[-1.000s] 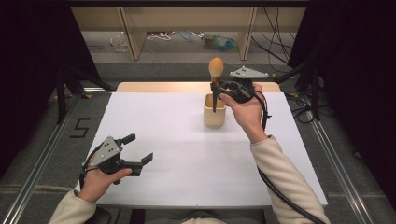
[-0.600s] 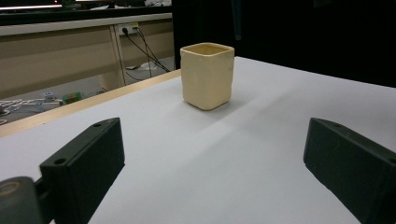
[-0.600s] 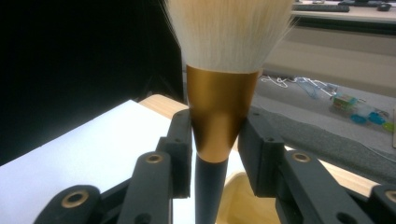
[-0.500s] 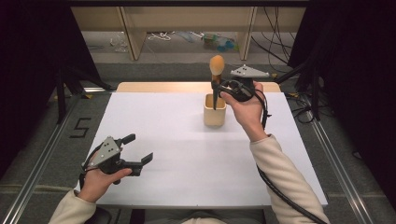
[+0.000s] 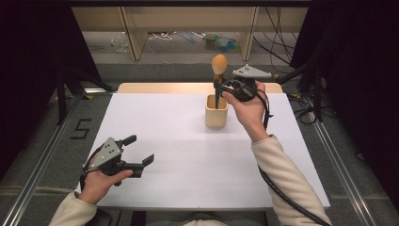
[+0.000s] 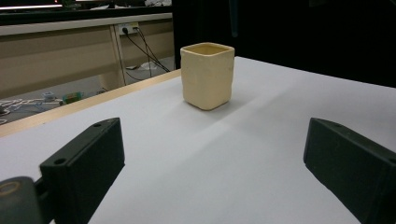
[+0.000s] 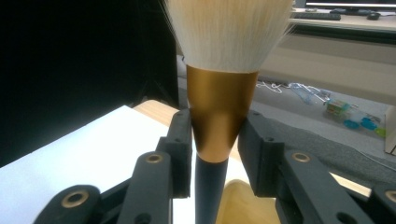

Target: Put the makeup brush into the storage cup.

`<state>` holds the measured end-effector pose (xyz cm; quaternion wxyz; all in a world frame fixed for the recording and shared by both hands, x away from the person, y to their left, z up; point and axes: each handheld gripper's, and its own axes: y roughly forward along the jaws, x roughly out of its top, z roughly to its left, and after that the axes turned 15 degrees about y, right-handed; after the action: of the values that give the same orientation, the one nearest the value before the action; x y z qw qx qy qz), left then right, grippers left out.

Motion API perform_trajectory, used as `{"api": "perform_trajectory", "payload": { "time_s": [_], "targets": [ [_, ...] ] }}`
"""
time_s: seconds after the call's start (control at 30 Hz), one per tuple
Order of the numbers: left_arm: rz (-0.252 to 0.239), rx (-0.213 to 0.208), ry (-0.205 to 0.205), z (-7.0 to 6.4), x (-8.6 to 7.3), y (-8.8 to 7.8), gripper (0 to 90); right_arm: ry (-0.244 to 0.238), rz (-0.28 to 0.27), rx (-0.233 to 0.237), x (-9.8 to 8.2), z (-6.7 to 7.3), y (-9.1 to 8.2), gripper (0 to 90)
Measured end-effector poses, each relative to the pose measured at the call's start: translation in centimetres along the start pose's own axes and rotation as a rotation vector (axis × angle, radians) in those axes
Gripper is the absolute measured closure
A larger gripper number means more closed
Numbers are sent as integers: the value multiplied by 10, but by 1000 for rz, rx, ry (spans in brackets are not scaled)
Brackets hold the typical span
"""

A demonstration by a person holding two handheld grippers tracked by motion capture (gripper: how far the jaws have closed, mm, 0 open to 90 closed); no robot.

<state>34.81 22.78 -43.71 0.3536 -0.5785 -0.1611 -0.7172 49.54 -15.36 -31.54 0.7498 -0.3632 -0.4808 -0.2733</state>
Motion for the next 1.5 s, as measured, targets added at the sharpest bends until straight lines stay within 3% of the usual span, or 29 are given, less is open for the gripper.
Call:
{"api": "perform_trajectory", "payload": {
  "time_s": [0.87, 1.5],
  "targets": [
    [1, 0, -7, -1, 0, 0, 49, -41, -56, 7, 0, -7, 8, 670],
    [3, -2, -6, -1, 0, 0, 49, -22, -79, 1, 1, -11, 15, 669]
  ]
}}
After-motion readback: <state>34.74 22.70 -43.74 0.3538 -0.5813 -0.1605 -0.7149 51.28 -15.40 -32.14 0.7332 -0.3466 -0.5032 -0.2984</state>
